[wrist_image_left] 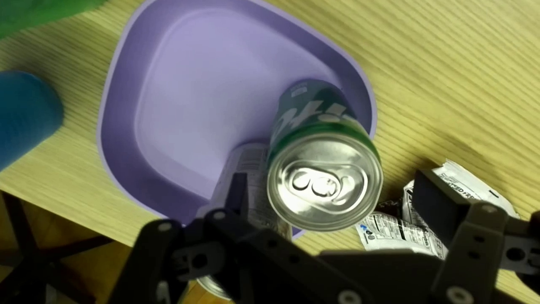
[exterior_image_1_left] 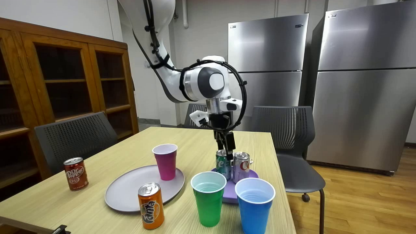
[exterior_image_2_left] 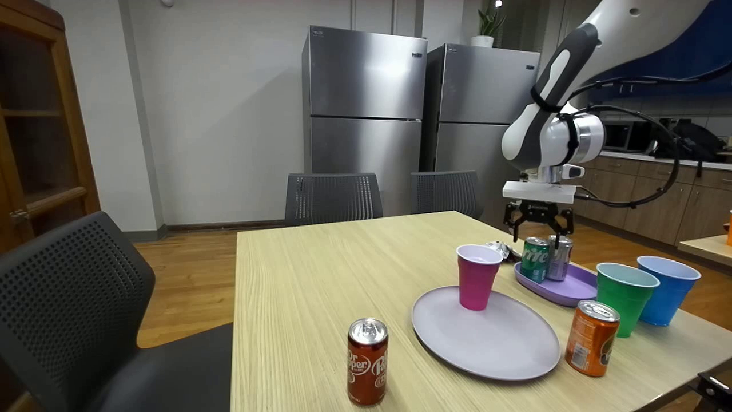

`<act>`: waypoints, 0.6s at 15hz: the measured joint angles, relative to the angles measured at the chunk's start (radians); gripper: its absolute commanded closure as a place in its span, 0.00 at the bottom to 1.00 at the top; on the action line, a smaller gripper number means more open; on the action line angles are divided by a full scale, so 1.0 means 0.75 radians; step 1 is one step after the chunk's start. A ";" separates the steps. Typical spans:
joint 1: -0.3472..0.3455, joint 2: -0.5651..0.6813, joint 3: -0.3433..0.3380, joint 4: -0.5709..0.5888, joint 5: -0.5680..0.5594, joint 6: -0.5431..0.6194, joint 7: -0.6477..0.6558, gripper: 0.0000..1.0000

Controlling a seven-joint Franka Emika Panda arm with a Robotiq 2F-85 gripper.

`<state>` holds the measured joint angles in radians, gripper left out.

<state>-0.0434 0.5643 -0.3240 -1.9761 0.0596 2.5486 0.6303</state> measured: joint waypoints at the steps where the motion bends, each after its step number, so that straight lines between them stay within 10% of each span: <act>1: 0.000 -0.004 0.000 0.000 0.000 0.001 0.000 0.00; 9: 0.005 -0.097 0.006 -0.011 0.000 0.001 0.000 0.00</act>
<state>-0.0399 0.4917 -0.3193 -1.9845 0.0596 2.5497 0.6303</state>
